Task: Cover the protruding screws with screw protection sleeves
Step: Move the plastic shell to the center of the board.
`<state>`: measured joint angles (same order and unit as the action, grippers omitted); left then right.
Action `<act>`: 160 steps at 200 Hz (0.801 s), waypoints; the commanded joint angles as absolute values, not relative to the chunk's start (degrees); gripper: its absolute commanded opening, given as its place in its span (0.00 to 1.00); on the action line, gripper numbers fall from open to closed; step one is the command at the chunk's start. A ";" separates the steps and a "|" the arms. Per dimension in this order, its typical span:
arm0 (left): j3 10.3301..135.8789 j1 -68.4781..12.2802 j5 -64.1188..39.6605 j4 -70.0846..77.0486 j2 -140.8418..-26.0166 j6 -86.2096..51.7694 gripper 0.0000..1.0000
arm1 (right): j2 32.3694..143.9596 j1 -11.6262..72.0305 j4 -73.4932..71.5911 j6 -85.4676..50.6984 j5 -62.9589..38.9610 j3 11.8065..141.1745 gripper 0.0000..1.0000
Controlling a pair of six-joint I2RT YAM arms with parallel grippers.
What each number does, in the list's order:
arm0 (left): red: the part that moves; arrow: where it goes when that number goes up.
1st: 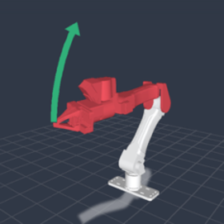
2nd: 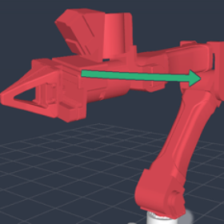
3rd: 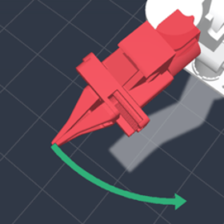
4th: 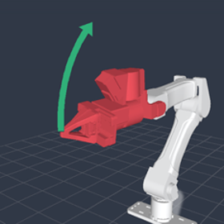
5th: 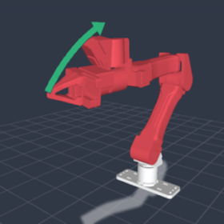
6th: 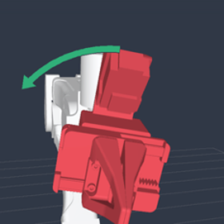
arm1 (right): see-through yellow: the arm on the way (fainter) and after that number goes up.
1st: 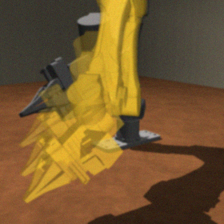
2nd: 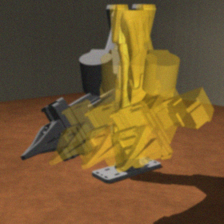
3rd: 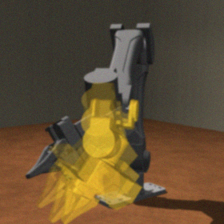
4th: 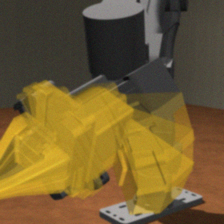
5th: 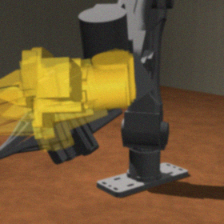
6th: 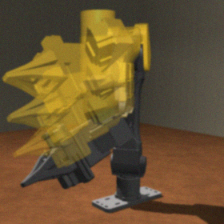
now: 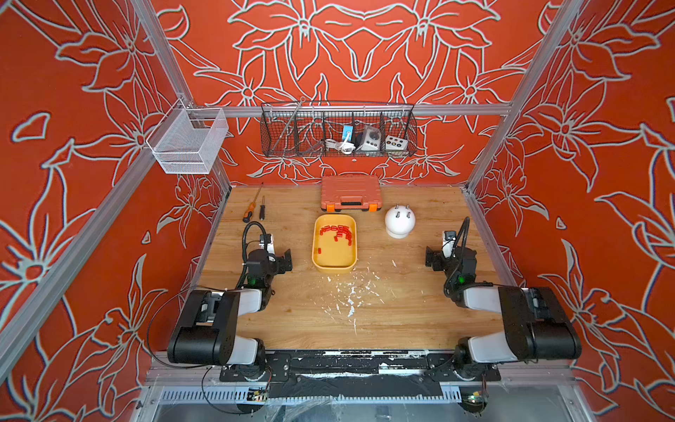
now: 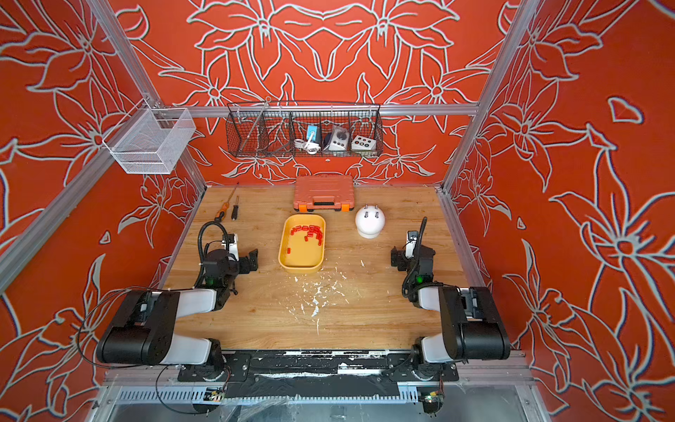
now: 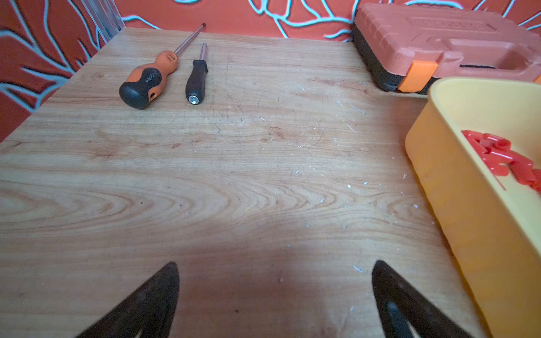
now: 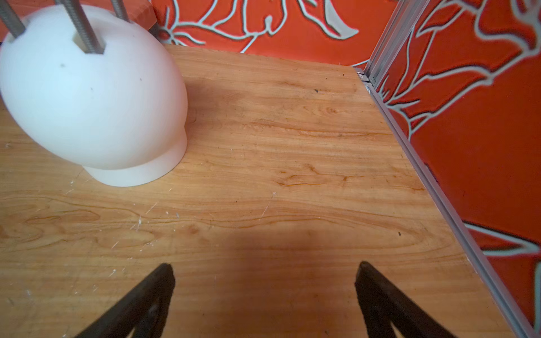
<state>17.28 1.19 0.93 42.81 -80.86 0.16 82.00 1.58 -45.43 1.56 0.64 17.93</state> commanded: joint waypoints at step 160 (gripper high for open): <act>22.64 -2.72 14.71 19.97 -51.01 -14.10 0.91 | 58.94 7.20 -19.98 -12.82 18.00 26.77 0.98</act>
